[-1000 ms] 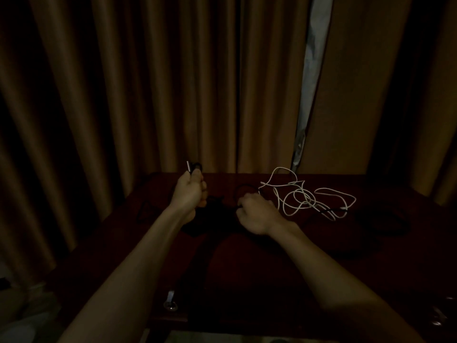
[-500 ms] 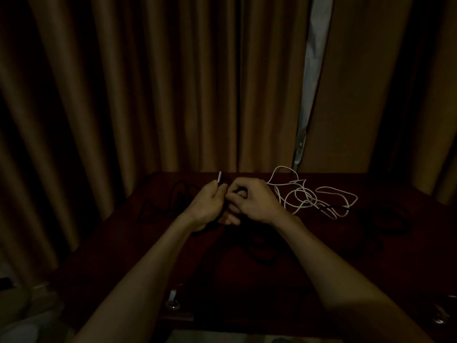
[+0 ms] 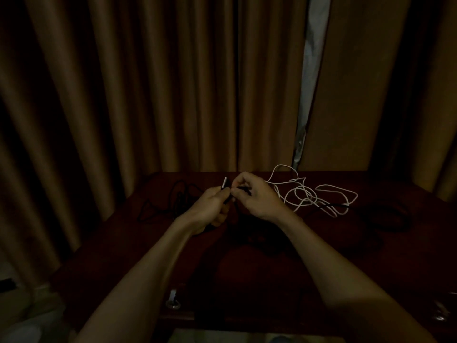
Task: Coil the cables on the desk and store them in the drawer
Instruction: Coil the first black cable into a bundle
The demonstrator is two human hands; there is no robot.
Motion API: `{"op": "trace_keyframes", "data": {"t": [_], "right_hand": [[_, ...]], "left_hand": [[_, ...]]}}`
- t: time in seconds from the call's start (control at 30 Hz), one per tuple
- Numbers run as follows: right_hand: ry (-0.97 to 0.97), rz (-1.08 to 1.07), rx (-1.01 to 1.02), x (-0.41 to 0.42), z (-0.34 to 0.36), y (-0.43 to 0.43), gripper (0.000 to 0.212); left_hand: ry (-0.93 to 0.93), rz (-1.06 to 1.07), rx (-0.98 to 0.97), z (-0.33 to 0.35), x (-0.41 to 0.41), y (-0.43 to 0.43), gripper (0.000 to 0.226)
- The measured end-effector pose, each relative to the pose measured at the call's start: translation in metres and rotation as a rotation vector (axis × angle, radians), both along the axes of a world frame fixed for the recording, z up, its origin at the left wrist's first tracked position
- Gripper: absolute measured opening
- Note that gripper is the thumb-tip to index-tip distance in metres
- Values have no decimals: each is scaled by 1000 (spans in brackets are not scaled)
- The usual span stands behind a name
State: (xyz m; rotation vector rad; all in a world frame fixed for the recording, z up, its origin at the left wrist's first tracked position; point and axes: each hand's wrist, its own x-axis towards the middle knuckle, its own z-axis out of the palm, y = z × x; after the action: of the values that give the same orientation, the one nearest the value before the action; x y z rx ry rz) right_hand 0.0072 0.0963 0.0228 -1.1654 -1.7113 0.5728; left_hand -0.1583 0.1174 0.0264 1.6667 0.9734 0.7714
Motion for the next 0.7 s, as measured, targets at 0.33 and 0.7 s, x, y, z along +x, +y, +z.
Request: {"op": "trace_keyframes", "data": {"t": [0.33, 0.7], "right_hand": [[-36, 68, -83, 10, 10, -3, 13], [-330, 42, 21, 2, 9, -2, 15]], "left_hand": [[180, -70, -5, 3, -11, -4, 28], [595, -142, 84, -2, -12, -3, 49]]}}
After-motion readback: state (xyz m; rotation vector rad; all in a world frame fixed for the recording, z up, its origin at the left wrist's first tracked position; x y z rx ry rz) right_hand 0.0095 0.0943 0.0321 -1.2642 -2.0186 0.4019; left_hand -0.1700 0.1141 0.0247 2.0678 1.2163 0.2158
